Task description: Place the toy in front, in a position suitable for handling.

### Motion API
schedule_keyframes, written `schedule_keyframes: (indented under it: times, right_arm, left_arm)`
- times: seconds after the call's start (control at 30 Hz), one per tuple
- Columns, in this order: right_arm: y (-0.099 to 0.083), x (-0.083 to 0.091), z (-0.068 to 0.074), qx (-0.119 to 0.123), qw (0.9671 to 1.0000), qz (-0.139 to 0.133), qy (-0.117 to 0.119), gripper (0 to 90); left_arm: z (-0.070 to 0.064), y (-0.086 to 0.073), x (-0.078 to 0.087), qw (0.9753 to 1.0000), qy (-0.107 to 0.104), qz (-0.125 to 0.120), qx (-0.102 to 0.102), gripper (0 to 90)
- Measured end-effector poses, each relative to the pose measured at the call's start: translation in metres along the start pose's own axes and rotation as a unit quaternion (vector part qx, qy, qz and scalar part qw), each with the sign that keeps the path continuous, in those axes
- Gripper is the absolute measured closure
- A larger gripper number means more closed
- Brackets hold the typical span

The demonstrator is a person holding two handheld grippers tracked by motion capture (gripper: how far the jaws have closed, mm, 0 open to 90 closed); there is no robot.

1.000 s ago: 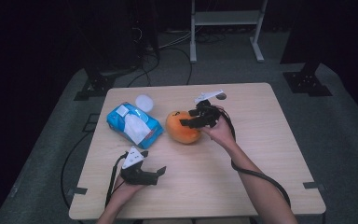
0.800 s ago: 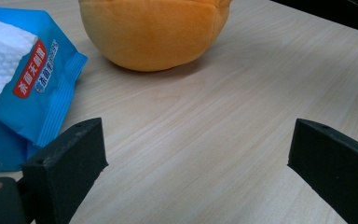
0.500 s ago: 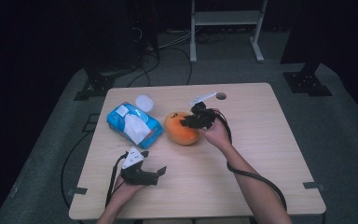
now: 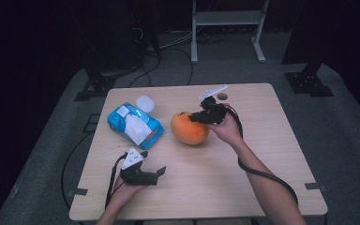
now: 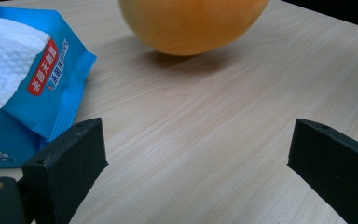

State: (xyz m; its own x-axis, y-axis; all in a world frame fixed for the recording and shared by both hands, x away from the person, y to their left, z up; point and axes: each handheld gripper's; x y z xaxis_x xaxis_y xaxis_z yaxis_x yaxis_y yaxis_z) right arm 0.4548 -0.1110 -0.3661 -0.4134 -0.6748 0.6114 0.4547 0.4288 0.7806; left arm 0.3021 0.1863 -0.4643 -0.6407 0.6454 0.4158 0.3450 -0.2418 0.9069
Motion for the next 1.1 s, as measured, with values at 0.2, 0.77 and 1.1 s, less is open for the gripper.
schedule_keyframes:
  times: [0.2, 0.77, 1.1]
  right_arm:
    - [-0.009, 0.032, 0.008, 0.02, 0.9997, 0.001, 0.012, 83.6]
    - [-0.07, 0.065, 0.045, 0.055, 0.9974, -0.013, 0.045, 83.3]
    - [-0.111, 0.067, 0.05, 0.051, 0.9937, -0.034, 0.094, 78.8]
  left_arm:
    - [-0.001, 0.0, 0.0, 1.0, 0.002, -0.002, -0.003, 3.2]
    - [0.003, 0.0, 0.002, 0.9999, 0.012, -0.007, 0.004, 4.3]
    - [0.006, 0.003, 0.005, 0.9998, 0.018, -0.012, 0.007, 4.9]
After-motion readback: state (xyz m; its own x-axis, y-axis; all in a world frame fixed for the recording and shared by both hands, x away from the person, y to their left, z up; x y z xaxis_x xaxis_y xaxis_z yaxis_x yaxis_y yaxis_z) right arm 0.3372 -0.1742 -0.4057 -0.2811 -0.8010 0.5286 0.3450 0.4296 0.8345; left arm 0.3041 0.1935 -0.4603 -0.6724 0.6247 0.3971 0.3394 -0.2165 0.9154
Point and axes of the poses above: each handheld gripper's, and its own axes: x roughly backward along the jaws, y roughly out of its top, z roughly to its left, and after that the axes turned 2 degrees about -z, right-handed
